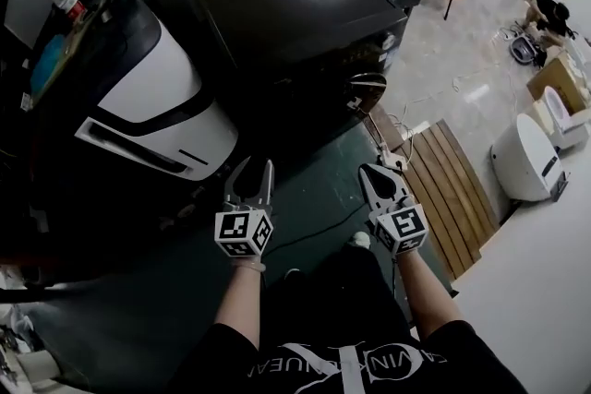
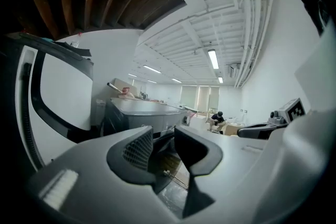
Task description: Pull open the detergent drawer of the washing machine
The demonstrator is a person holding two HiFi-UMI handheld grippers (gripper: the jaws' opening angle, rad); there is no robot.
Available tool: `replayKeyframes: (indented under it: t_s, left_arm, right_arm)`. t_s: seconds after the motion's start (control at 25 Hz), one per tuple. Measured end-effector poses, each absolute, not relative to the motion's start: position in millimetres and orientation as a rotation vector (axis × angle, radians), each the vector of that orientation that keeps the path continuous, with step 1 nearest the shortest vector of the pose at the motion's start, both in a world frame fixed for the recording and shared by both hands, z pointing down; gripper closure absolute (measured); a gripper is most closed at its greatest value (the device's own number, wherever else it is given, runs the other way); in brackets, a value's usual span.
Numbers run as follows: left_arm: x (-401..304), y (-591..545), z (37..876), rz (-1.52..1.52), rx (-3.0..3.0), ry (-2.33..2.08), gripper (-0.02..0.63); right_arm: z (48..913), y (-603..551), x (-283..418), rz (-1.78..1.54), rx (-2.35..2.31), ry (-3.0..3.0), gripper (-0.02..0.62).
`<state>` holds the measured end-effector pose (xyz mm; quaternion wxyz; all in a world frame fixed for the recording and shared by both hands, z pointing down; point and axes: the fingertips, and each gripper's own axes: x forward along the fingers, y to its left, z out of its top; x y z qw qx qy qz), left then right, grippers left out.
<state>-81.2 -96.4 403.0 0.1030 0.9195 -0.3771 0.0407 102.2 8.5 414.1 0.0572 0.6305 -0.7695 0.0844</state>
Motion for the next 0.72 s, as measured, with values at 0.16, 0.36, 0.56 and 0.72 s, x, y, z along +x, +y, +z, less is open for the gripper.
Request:
replayKeyframes:
  t_s: [0.16,0.36,0.56,0.72]
  left_arm:
    - [-66.9,-105.5,403.4,0.132,2.675,-1.209,0.494]
    - [-46.4,-110.2,406.8,0.14,2.625,-1.305,0.494]
    - [-34.4,-116.1,415.4,0.135,2.567,-1.388,0.494]
    - [-27.4,-117.3,423.8,0.128,2.525,-1.434,0.494]
  right_arm:
    - [421.9,-12.0,122.0,0.268,1.804,-2.391,0.584]
    - [435.8,-29.0,138.7,0.304,1.68,-2.464,0.584]
    - [445.6,-45.1,147.9,0.31,1.564,-2.525,0.584]
    - [451.5,-54.3,152.1,0.318,1.491,-2.567,0.584]
